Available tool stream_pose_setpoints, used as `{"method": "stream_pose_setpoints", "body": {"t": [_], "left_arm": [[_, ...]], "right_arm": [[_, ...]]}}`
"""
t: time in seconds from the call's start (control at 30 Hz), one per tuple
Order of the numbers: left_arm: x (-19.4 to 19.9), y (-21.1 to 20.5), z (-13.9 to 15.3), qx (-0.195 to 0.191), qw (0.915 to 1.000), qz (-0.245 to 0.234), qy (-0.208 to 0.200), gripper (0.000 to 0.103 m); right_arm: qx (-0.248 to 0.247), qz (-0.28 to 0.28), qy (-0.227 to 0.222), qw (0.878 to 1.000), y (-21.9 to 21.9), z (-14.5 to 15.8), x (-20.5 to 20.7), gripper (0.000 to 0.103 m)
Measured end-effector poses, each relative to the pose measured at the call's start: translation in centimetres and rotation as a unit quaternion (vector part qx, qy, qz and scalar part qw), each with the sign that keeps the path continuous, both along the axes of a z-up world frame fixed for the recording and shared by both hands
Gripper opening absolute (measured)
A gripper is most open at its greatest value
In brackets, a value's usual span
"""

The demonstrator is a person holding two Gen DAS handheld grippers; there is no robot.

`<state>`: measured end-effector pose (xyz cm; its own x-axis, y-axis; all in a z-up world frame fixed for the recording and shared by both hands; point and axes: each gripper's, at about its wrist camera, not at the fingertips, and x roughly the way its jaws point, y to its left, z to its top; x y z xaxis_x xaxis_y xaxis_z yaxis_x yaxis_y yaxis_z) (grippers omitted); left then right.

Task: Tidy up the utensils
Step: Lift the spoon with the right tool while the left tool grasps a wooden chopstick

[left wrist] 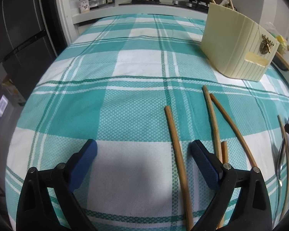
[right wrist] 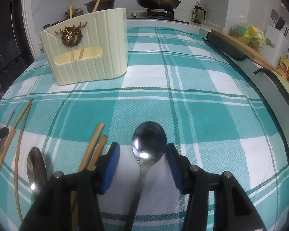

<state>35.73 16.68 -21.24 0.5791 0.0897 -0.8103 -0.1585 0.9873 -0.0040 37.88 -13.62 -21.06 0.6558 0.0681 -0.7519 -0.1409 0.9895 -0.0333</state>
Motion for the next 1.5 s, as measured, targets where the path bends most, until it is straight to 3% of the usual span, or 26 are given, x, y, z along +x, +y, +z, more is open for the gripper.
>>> {"method": "stream_pose_setpoints", "body": {"t": [0.17, 0.23, 0.33, 0.67, 0.77, 0.9, 0.97, 1.07, 1.1, 1.17, 1.27, 1.5], "left_arm": [[0.3, -1.7, 0.5, 0.0, 0.9993, -0.033, -0.019, 0.054], [0.2, -2.1, 0.7, -0.004, 0.9985, -0.048, -0.024, 0.029], [0.2, -2.1, 0.8, -0.017, 0.9975, -0.063, -0.027, 0.01], [0.2, -1.4, 0.8, -0.054, 0.9968, -0.054, -0.024, 0.009], [0.3, -1.9, 0.8, -0.041, 0.9971, -0.061, -0.019, 0.012], [0.6, -3.2, 0.8, -0.021, 0.9963, -0.082, -0.011, 0.045], [0.6, -4.1, 0.7, 0.007, 0.9962, -0.086, -0.012, 0.052], [0.7, -3.9, 0.7, 0.001, 0.9964, -0.083, -0.017, 0.041], [0.8, -3.7, 0.8, 0.002, 0.9966, -0.081, -0.019, 0.023], [1.0, -3.2, 1.0, 0.003, 0.9973, -0.071, -0.018, 0.006], [0.7, -1.9, 1.6, -0.033, 0.9975, -0.057, -0.024, 0.004], [-2.8, -1.2, 7.3, -0.05, 0.9927, -0.054, -0.096, 0.004]], "right_arm": [[0.001, -0.007, -0.002, 1.0, -0.2, 0.1, 0.1, 0.043], [0.003, -0.011, -0.003, 1.0, -0.3, 0.1, 0.1, 0.04], [0.007, -0.015, -0.003, 1.0, -0.5, 0.2, 0.1, 0.036], [0.007, -0.013, -0.003, 1.0, -0.4, 0.2, 0.2, 0.035], [0.012, -0.012, -0.002, 1.0, -0.5, 0.2, 0.3, 0.035], [0.016, -0.011, -0.002, 1.0, -0.6, 0.2, 0.3, 0.035], [0.016, -0.011, -0.002, 1.0, -0.6, 0.2, 0.3, 0.035], [0.019, -0.011, -0.002, 1.0, -0.6, 0.2, 0.3, 0.035], [0.02, -0.011, -0.002, 1.0, -0.7, 0.2, 0.3, 0.035], [0.028, -0.008, -0.004, 1.0, -0.8, 0.2, 0.4, 0.035], [0.035, -0.001, -0.011, 0.999, -0.7, 0.5, 0.3, 0.035], [0.049, 0.018, -0.061, 0.997, -0.6, 3.4, -1.3, 0.035]]}}
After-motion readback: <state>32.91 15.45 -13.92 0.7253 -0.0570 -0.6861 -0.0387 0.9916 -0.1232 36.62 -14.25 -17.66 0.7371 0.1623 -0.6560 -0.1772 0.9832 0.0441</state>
